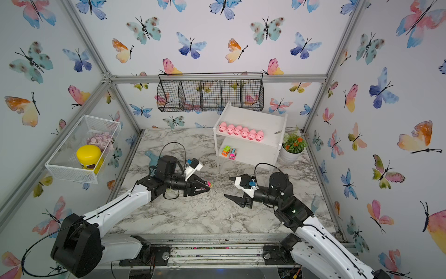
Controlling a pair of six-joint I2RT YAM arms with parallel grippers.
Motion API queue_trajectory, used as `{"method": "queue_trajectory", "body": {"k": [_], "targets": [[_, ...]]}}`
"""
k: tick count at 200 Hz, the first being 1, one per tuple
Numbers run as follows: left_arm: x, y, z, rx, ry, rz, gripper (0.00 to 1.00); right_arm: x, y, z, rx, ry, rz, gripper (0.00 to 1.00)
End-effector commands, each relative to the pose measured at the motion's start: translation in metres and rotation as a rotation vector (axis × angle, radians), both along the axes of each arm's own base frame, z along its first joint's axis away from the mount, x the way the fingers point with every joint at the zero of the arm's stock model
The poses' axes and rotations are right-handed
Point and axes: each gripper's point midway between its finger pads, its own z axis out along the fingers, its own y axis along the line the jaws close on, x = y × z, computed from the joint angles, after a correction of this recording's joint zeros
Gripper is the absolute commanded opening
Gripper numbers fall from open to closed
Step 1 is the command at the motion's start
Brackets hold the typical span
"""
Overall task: Organize plastic toys on shelves
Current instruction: Pick up the plastic toy at the center of the board.
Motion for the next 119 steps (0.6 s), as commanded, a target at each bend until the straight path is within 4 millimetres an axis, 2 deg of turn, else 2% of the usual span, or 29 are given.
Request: {"method": "queue_trajectory", "body": {"k": [1,16,56,82,119], "targets": [[-0.043,-0.002,0.013,-0.110,-0.121,-0.250,0.25,-0.026,0.000,-0.026,-0.182,-0.095,0.207,0.77],[-0.051,0.000,0.011,-0.130,-0.136,-0.312,0.25,-0.030,-0.001,-0.032,-0.245,-0.117,0.252,0.84],[-0.052,-0.010,0.009,-0.152,-0.080,-0.379,0.25,-0.038,0.007,-0.033,-0.283,-0.243,0.326,0.89],[-0.050,-0.018,0.002,-0.126,-0.048,-0.401,0.25,-0.029,0.016,-0.041,-0.325,-0.304,0.337,0.89],[-0.046,-0.024,0.001,-0.112,-0.035,-0.408,0.25,-0.007,0.027,-0.063,-0.416,-0.386,0.322,0.89]]}}
